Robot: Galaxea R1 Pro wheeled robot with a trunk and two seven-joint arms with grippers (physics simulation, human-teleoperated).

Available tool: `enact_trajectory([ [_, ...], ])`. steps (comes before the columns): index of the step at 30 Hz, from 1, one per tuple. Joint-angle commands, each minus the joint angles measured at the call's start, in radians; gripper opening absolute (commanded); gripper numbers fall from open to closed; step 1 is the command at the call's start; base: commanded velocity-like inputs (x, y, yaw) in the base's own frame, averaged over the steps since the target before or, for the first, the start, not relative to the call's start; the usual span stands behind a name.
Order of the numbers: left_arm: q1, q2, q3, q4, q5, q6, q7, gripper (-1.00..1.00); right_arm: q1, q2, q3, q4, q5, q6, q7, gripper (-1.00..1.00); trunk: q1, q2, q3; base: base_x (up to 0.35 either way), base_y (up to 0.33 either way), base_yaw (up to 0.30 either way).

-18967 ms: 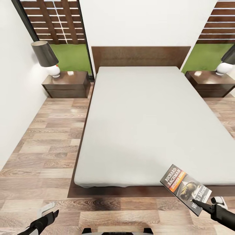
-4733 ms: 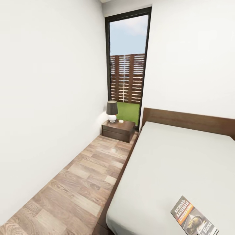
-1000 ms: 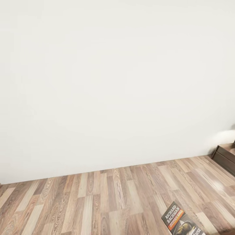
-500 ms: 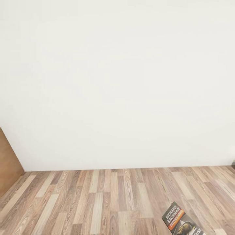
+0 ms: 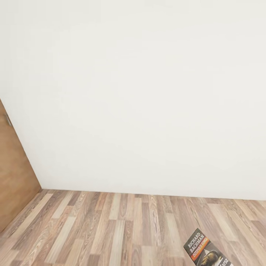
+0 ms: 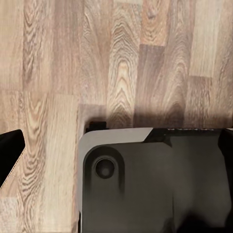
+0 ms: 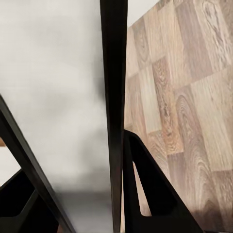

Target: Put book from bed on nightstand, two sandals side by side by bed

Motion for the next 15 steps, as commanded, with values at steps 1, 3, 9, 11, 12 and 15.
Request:
enact_trajectory([
  [1, -0.001, 0.000, -0.004, 0.001, 0.011, -0.003, -0.005, 1.00, -0.002, 0.000, 0.004, 0.003, -0.010, 0.002, 0.005, -1.00, 0.001, -0.002, -0.002, 0.322, 0.000, 0.012],
  [3, -0.001, 0.000, -0.005, 0.001, 0.011, -0.003, -0.005, 1.00, -0.002, 0.000, 0.004, 0.003, -0.010, 0.002, 0.005, -1.00, 0.001, -0.002, -0.002, 0.327, 0.000, 0.005],
  [9, -0.001, 0.000, -0.005, 0.001, 0.012, -0.003, -0.005, 1.00, -0.002, 0.000, 0.004, 0.003, -0.010, 0.002, 0.006, -1.00, 0.001, -0.002, -0.002, 0.330, 0.000, 0.001],
  [11, -0.001, 0.000, -0.004, 0.001, 0.012, -0.003, -0.005, 1.00, -0.002, 0.000, 0.004, 0.003, -0.010, 0.002, 0.006, -1.00, 0.001, -0.002, -0.002, 0.330, 0.000, 0.000],
  [12, -0.001, 0.000, -0.004, 0.001, 0.012, -0.003, -0.005, 1.00, -0.002, 0.000, 0.004, 0.003, -0.010, 0.002, 0.006, -1.00, 0.001, -0.002, -0.002, 0.330, 0.000, 0.000],
  [15, -0.001, 0.000, -0.004, 0.001, 0.012, -0.003, -0.005, 1.00, -0.002, 0.000, 0.004, 0.003, -0.010, 0.002, 0.006, -1.00, 0.001, -0.002, -0.002, 0.330, 0.000, 0.000],
])
